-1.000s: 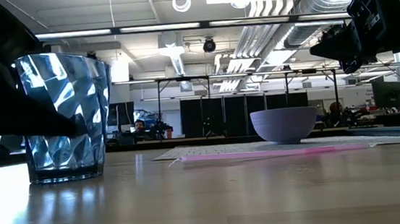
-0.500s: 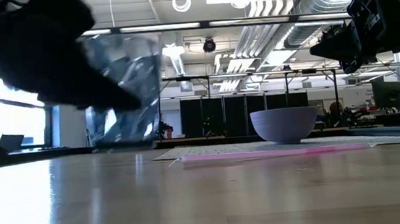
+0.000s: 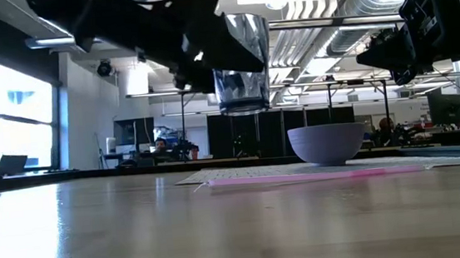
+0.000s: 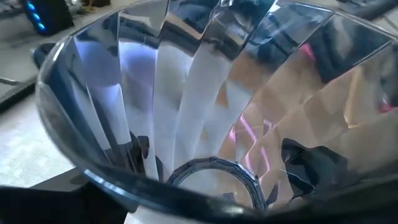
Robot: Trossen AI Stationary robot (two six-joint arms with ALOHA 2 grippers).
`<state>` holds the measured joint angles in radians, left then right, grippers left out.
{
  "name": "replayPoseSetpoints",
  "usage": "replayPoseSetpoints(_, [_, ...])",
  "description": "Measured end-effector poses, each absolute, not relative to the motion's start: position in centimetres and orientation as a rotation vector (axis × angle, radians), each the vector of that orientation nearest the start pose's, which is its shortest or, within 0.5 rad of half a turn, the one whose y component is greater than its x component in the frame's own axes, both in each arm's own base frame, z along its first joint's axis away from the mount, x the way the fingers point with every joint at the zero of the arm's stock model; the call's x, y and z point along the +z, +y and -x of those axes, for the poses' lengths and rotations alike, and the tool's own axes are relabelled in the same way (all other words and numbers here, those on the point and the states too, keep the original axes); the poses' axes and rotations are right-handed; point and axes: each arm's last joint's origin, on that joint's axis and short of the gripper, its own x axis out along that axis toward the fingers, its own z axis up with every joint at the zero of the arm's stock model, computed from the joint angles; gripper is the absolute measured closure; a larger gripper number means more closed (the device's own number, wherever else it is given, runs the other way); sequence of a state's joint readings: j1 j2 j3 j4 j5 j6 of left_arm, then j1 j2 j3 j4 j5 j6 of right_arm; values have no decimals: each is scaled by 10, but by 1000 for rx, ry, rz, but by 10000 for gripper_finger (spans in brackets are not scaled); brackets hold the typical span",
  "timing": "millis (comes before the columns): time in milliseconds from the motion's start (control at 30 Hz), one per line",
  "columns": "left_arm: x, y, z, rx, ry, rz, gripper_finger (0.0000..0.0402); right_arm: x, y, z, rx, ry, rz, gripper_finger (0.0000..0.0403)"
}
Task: Pick & Place Utensil
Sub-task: Put the blue cup on the gray mat to the top right of the violet bowl
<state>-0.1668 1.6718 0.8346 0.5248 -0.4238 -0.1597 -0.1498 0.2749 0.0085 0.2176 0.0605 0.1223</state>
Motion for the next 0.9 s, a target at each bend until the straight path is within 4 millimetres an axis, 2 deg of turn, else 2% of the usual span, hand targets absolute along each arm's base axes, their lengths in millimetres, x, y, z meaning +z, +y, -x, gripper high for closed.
replayPoseSetpoints(133, [192, -19, -349, 324, 267, 87, 32, 164, -19, -113, -213, 36, -124, 399])
replayPoseSetpoints(367, [158, 10, -363, 315, 294, 116, 31, 164, -19, -113, -213, 34, -124, 401])
replayPoseSetpoints(467, [147, 15, -366, 332, 332, 111, 30, 165, -19, -113, -212, 21, -105, 398])
replayPoseSetpoints(900, [145, 15, -373, 326, 354, 117, 21, 188, -19, -111, -199, -215, -83, 398])
